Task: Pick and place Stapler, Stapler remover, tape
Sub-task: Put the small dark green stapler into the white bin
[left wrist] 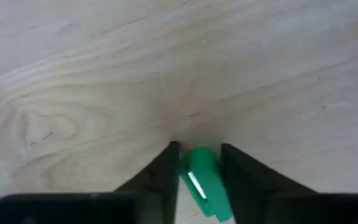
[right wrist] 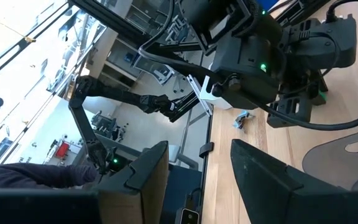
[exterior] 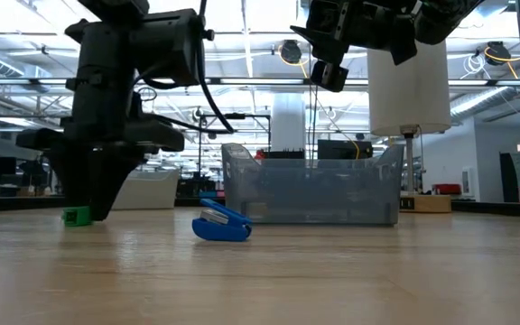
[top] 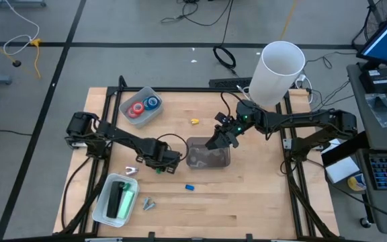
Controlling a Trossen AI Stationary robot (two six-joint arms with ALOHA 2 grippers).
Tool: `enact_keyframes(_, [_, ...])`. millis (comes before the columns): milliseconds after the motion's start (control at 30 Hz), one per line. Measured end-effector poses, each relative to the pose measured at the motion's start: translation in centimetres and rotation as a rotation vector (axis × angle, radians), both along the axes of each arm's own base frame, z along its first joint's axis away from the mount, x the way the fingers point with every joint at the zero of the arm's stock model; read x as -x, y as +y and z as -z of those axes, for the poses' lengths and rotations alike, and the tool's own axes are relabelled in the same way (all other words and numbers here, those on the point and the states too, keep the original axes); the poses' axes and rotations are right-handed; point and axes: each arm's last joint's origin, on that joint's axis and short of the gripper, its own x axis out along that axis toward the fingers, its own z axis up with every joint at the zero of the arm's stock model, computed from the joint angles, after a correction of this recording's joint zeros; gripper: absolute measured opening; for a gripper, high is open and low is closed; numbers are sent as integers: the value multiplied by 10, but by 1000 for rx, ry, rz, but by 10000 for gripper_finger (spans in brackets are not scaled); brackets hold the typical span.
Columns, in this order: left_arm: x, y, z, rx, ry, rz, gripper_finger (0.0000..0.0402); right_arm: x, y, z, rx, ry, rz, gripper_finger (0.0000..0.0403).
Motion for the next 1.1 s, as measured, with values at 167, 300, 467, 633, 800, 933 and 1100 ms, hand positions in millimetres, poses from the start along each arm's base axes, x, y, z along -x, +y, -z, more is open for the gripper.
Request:
enact_keyframes(167, [-1,0,-10,-10,-66,-3,46,0,0,0,1,-1,0,167])
enact_keyframes(300, [0,1,-15,-31,-82,-5,8,0,0,0,9,-6,-1,167])
enact_keyframes(467, [0,1,-15,-43,-84,-6,16,0,0,0,14,-9,-2,167])
enact_keyframes(633, [0,4,-15,-70,-85,-6,24,0,0,0,15,-10,-3,167])
enact_keyframes(800, [0,7,-23,-74,-128,38,26,0,0,0,15,-10,-3,167])
enact_keyframes(933, [1,8,-43,-86,-235,96,26,0,0,0,23,-11,-4,167])
enact_keyframes(1100, [3,-2,-79,-67,-486,198,26,1,0,2,37,-7,-11,167])
